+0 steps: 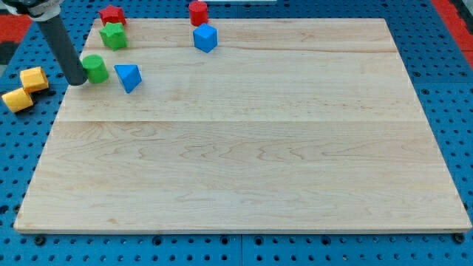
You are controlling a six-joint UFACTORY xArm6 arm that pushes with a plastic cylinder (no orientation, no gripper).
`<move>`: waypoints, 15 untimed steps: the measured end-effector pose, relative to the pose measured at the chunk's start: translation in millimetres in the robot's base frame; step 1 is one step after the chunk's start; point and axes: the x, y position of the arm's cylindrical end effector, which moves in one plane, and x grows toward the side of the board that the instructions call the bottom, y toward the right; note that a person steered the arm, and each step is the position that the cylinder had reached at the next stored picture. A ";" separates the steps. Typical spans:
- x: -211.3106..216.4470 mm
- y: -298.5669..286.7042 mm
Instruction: Move the blue cube into the green star
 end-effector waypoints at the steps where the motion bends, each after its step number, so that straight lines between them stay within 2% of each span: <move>1: -11.9 21.4; 2: -28.4 24.1; 3: 29.9 17.4; 4: 69.1 66.8; 5: 63.3 104.6; 6: 28.1 110.0; 7: -17.0 75.0; 8: -20.5 74.0; 9: 8.5 164.0; 10: -14.1 278.4; 11: -74.1 358.3; 12: -161.3 354.6; 14: -165.3 324.5; 15: -164.4 281.8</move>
